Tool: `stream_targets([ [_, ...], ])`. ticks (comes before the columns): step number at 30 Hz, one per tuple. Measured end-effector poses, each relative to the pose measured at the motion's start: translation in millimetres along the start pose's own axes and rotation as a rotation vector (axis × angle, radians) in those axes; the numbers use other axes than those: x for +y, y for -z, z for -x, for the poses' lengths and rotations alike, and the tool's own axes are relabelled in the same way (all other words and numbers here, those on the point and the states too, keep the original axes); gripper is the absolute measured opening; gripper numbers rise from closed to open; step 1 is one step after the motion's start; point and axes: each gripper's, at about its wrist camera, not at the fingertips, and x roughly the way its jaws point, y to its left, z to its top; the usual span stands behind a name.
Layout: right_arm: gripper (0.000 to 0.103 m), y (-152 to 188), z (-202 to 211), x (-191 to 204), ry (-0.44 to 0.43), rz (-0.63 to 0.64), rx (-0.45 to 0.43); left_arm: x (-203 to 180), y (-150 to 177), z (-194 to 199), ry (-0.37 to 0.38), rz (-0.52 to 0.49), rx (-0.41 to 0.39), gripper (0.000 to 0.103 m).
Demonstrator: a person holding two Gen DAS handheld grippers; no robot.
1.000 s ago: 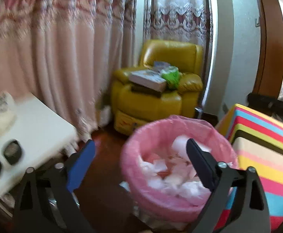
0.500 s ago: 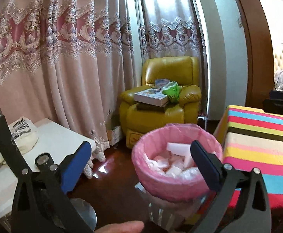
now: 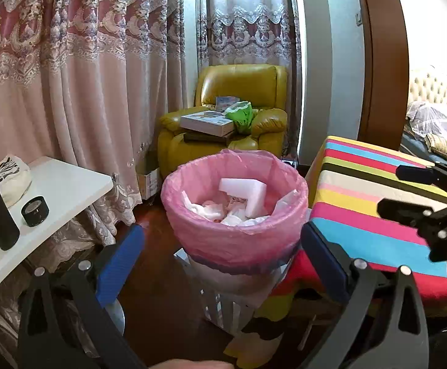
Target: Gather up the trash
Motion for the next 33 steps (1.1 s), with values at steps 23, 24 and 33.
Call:
stream_targets([
  [23, 0.085, -1.7, -4.7, 4.0, -0.02, -0.005, -0.002, 6.3, 4.5, -6.5, 0.002, -0.01, 0.022, 0.099],
  [24, 0.085, -1.6, -4.7, 4.1, -0.02, -0.004, -0.002, 6.5, 4.6, -6.4, 0.001, -0.01, 0.022, 0.099],
  [33, 0.085, -0.2, -6.0, 4.2, -0.021, -0.004, 0.003, 7.1, 5.1, -6.8, 0.0, -0.009, 0.024, 0.099],
])
